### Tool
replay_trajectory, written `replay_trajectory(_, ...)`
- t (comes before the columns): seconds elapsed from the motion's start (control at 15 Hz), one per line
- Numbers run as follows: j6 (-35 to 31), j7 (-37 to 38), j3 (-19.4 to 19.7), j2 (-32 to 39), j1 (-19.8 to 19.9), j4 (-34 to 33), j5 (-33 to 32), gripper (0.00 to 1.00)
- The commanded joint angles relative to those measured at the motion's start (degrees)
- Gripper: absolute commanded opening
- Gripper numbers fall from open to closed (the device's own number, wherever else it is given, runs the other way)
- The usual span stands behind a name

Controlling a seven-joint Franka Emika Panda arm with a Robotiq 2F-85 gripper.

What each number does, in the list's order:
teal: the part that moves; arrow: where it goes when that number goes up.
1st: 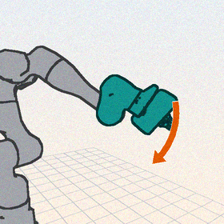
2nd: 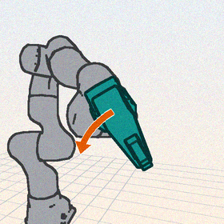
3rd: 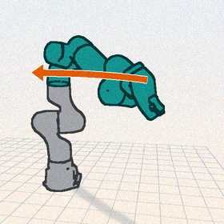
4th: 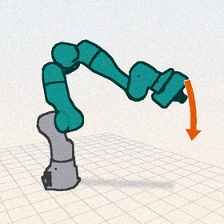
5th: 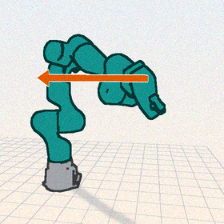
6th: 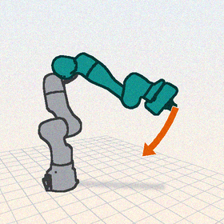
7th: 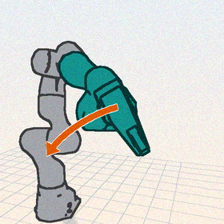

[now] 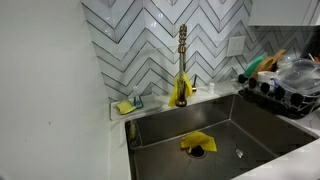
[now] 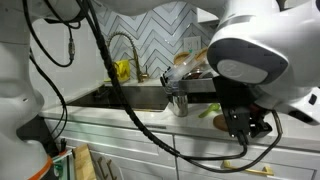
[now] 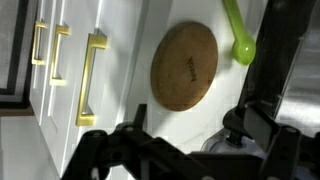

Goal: Remove the coaster from on top of the silver cup, put it on the counter and then put the silver cup on the coaster

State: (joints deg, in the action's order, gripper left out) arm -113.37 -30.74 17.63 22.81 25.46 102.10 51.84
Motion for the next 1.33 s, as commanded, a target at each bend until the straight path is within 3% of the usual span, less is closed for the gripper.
replay_trajectory(0.0,7.63,2.33,-0.27,-6.47,-1.19,2.61,-12.04,1.00)
replay_trajectory(0.33,19.34,-0.06,-2.36,-13.63,-3.24,3.28,-25.02,1.00)
replay_trajectory(0.53,22.18,-1.50,-4.09,-16.50,-5.65,4.72,-29.82,1.00)
replay_trajectory(0.73,17.93,-2.46,-5.54,-18.08,-8.21,7.25,-32.38,1.00)
replay_trajectory(1.07,3.70,-3.31,-7.18,-19.38,-10.93,13.35,-30.31,1.00)
replay_trajectory(1.27,-1.29,-3.60,-7.76,-19.60,-11.59,16.21,-29.50,1.00)
